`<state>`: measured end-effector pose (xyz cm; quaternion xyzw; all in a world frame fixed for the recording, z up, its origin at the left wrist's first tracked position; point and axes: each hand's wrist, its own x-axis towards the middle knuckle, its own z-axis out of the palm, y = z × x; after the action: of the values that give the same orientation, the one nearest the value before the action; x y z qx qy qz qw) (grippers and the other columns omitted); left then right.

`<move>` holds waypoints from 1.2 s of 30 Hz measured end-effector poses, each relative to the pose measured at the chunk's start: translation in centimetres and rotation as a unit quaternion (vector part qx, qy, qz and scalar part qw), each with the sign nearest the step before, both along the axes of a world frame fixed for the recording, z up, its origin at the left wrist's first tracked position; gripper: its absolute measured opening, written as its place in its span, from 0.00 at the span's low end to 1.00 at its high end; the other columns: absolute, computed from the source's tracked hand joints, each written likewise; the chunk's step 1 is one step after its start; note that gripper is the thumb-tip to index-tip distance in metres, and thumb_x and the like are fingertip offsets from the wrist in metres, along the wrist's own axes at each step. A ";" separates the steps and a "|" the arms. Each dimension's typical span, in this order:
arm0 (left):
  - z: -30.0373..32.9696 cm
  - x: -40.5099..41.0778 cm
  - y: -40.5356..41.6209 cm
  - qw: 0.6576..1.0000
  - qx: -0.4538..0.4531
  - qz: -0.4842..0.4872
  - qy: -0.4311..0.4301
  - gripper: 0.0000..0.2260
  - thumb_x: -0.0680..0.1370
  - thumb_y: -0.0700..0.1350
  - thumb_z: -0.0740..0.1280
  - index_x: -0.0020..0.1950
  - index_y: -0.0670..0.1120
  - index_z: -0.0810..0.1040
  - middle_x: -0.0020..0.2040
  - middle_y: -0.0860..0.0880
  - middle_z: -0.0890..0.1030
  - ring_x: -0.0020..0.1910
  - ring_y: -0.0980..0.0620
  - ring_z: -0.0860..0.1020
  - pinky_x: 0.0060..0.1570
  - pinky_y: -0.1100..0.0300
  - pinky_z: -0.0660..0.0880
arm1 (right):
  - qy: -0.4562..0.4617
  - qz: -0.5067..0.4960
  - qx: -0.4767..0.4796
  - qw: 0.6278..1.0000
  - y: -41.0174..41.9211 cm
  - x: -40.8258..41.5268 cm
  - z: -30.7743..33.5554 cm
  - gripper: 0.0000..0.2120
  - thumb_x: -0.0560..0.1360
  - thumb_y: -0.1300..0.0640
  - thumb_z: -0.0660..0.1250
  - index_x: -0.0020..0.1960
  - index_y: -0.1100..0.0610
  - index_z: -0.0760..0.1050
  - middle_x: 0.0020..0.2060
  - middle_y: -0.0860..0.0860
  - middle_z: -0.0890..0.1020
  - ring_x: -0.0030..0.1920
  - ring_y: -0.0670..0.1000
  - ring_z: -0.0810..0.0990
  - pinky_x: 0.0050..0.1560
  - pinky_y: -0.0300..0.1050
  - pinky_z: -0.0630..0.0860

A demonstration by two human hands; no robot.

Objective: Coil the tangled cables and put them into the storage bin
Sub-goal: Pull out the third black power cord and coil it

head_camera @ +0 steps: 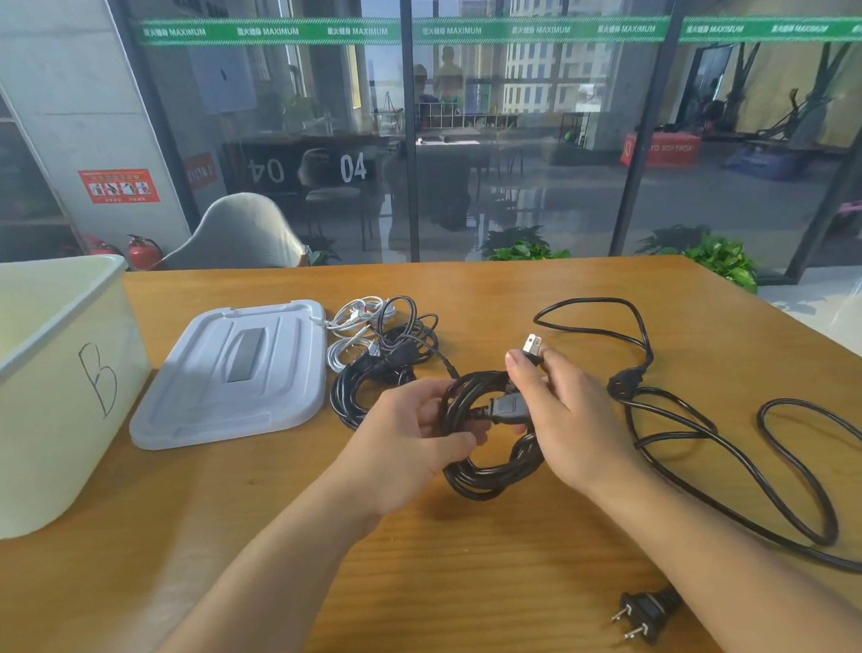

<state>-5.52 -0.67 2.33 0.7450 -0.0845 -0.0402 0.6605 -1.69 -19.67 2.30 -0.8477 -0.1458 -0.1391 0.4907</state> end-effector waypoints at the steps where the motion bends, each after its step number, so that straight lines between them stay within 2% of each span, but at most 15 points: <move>1: 0.0 0.0 0.1 1.000 -0.006 0.004 0.001 0.19 0.77 0.29 0.71 0.64 0.46 0.79 0.53 0.47 0.88 0.55 0.49 0.86 0.59 0.53 0.81 | 0.015 0.011 0.021 1.000 0.1 0.0 0.0 0.18 0.81 0.34 0.56 0.48 0.46 0.75 0.33 0.44 0.83 0.33 0.43 0.83 0.32 0.32 0.74; 4: 0.0 0.1 0.3 0.999 -0.043 0.008 0.001 0.23 0.76 0.26 0.71 0.66 0.47 0.78 0.56 0.44 0.86 0.55 0.45 0.86 0.56 0.49 0.81 | 0.070 0.055 0.092 0.992 0.2 0.0 0.2 0.13 0.85 0.40 0.60 0.49 0.44 0.78 0.37 0.43 0.83 0.36 0.45 0.83 0.32 0.33 0.74; 6: -0.1 0.3 0.2 0.997 -0.071 0.009 -0.001 0.27 0.74 0.26 0.72 0.67 0.49 0.77 0.59 0.41 0.84 0.54 0.42 0.87 0.54 0.50 0.82 | 0.113 0.093 0.135 0.980 0.3 0.0 0.5 0.15 0.86 0.41 0.57 0.51 0.44 0.79 0.35 0.45 0.79 0.34 0.48 0.78 0.28 0.40 0.70; 8: -0.2 0.3 0.0 0.997 -0.069 0.016 -0.011 0.27 0.73 0.29 0.76 0.67 0.51 0.79 0.60 0.42 0.83 0.50 0.40 0.87 0.51 0.50 0.84 | 0.133 0.114 0.138 0.975 0.3 -0.1 0.8 0.19 0.85 0.38 0.54 0.51 0.47 0.79 0.35 0.49 0.78 0.33 0.49 0.76 0.28 0.44 0.70; 10: -0.2 0.3 -0.1 0.998 -0.063 0.024 -0.020 0.25 0.72 0.33 0.80 0.65 0.52 0.81 0.59 0.45 0.83 0.49 0.38 0.86 0.49 0.48 0.85 | 0.146 0.126 0.123 0.973 0.3 -0.2 0.8 0.23 0.84 0.33 0.52 0.51 0.46 0.80 0.41 0.50 0.84 0.37 0.49 0.81 0.38 0.44 0.76; 12: -0.1 0.2 -0.2 0.998 -0.053 0.029 -0.036 0.22 0.72 0.37 0.81 0.63 0.52 0.83 0.57 0.47 0.85 0.49 0.37 0.86 0.46 0.50 0.84 | 0.157 0.130 0.115 0.972 0.3 -0.3 0.6 0.25 0.80 0.30 0.50 0.52 0.42 0.81 0.47 0.46 0.86 0.46 0.48 0.86 0.46 0.45 0.79; 14: 0.0 0.2 -0.1 0.997 -0.029 0.044 -0.061 0.20 0.72 0.40 0.81 0.62 0.50 0.83 0.52 0.47 0.87 0.45 0.40 0.86 0.45 0.53 0.84 | 0.159 0.147 0.128 0.968 0.2 -0.3 0.6 0.25 0.80 0.29 0.50 0.55 0.42 0.81 0.49 0.50 0.87 0.47 0.55 0.86 0.40 0.49 0.80; 16: 0.0 0.2 -0.1 0.995 -0.026 0.065 -0.076 0.19 0.72 0.42 0.81 0.61 0.49 0.83 0.47 0.45 0.87 0.42 0.42 0.87 0.43 0.55 0.84 | 0.150 0.183 0.138 0.962 0.1 -0.3 0.7 0.23 0.81 0.30 0.53 0.59 0.42 0.79 0.49 0.56 0.86 0.39 0.56 0.83 0.30 0.48 0.75; 18: 0.1 0.3 0.0 0.992 -0.041 0.088 -0.080 0.17 0.71 0.43 0.82 0.57 0.48 0.84 0.46 0.44 0.87 0.40 0.43 0.87 0.42 0.54 0.83 | 0.136 0.209 0.129 0.960 0.0 -0.3 0.4 0.20 0.79 0.31 0.59 0.65 0.39 0.77 0.47 0.50 0.85 0.35 0.52 0.80 0.29 0.48 0.75; 20: 0.0 0.4 0.2 0.990 -0.050 0.102 -0.088 0.14 0.69 0.45 0.83 0.52 0.49 0.85 0.45 0.45 0.87 0.39 0.43 0.87 0.42 0.53 0.84 | 0.111 0.217 0.109 0.964 0.1 -0.2 0.0 0.20 0.78 0.33 0.64 0.68 0.36 0.74 0.41 0.43 0.82 0.34 0.50 0.80 0.30 0.46 0.77; 23: 0.0 0.5 0.3 0.988 -0.051 0.096 -0.109 0.10 0.70 0.48 0.82 0.48 0.51 0.85 0.43 0.46 0.88 0.37 0.45 0.86 0.41 0.53 0.85 | 0.079 0.214 0.108 0.968 0.3 -0.2 -0.3 0.18 0.80 0.36 0.64 0.68 0.38 0.74 0.40 0.44 0.83 0.35 0.44 0.82 0.29 0.44 0.77; 27: -0.3 0.6 0.3 0.988 -0.051 0.099 -0.104 0.12 0.73 0.50 0.79 0.55 0.51 0.83 0.47 0.49 0.87 0.38 0.43 0.87 0.40 0.55 0.83 | 0.111 0.214 0.163 0.957 0.5 0.2 -0.5 0.15 0.81 0.39 0.66 0.65 0.41 0.77 0.38 0.46 0.82 0.34 0.48 0.79 0.27 0.45 0.75; 31: -0.9 0.9 0.2 0.991 0.014 0.081 -0.105 0.14 0.81 0.52 0.71 0.66 0.56 0.78 0.52 0.55 0.86 0.41 0.46 0.87 0.47 0.50 0.84 | 0.144 0.192 0.183 0.953 0.4 0.6 -0.8 0.16 0.79 0.40 0.67 0.66 0.39 0.77 0.40 0.48 0.83 0.31 0.51 0.73 0.26 0.45 0.72; 34: -1.5 1.2 0.4 0.986 0.050 0.096 -0.124 0.12 0.83 0.48 0.68 0.66 0.60 0.79 0.50 0.55 0.86 0.40 0.48 0.87 0.48 0.47 0.84 | 0.154 0.178 0.163 0.958 0.4 0.7 -1.0 0.17 0.79 0.40 0.67 0.68 0.36 0.74 0.45 0.50 0.85 0.31 0.52 0.74 0.28 0.45 0.73; 36: -1.8 1.5 0.6 0.984 0.063 0.115 -0.122 0.12 0.84 0.48 0.68 0.65 0.63 0.79 0.49 0.56 0.86 0.38 0.48 0.87 0.49 0.45 0.84 | 0.148 0.160 0.149 0.965 0.3 0.9 -1.1 0.16 0.81 0.44 0.69 0.67 0.33 0.74 0.49 0.49 0.84 0.34 0.53 0.77 0.30 0.43 0.75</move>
<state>-4.03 -0.05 0.53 0.7889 -0.0758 0.1219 0.5975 -0.75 -19.39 1.19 -0.7418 -0.1825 0.0479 0.6435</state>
